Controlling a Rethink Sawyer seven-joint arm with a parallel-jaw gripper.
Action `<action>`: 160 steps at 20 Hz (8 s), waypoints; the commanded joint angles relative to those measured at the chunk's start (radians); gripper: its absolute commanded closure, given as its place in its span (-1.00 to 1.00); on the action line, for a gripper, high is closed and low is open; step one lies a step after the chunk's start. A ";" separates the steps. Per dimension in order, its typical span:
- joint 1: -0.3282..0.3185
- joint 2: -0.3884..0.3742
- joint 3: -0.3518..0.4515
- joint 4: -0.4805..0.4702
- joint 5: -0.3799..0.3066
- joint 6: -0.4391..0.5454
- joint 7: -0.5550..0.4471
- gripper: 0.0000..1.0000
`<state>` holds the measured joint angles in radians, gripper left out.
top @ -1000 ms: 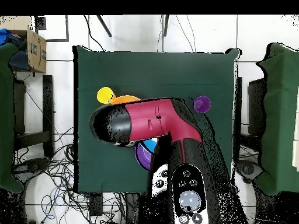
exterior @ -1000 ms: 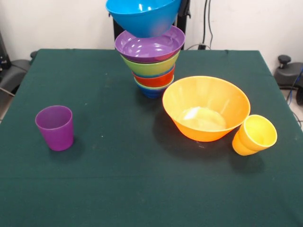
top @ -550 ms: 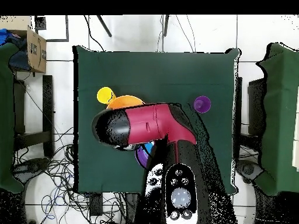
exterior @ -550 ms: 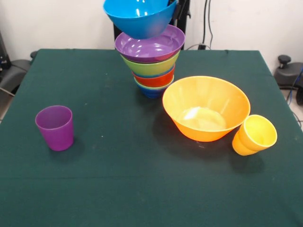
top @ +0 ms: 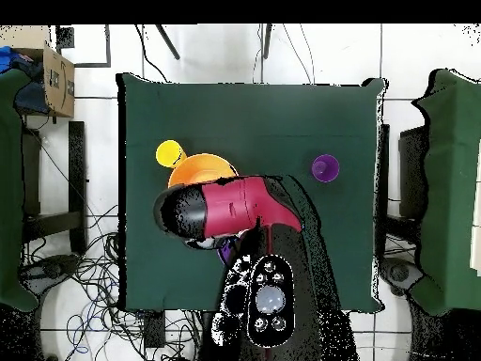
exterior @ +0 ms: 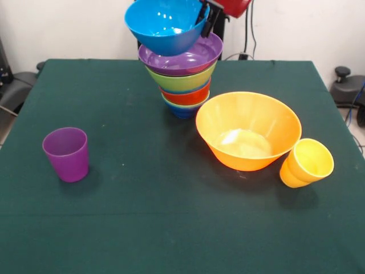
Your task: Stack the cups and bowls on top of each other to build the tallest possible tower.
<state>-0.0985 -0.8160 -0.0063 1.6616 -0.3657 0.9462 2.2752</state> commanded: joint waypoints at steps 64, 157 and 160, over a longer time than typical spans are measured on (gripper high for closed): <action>0.224 0.226 -0.242 0.004 0.233 -0.288 0.222 1.00; 0.241 0.100 -0.269 -0.150 0.363 -0.044 0.085 -1.00; 0.243 0.102 -0.261 -0.161 0.372 -0.053 0.100 -1.00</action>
<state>0.1462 -0.7281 -0.3770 1.5522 -0.0188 0.8197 2.3089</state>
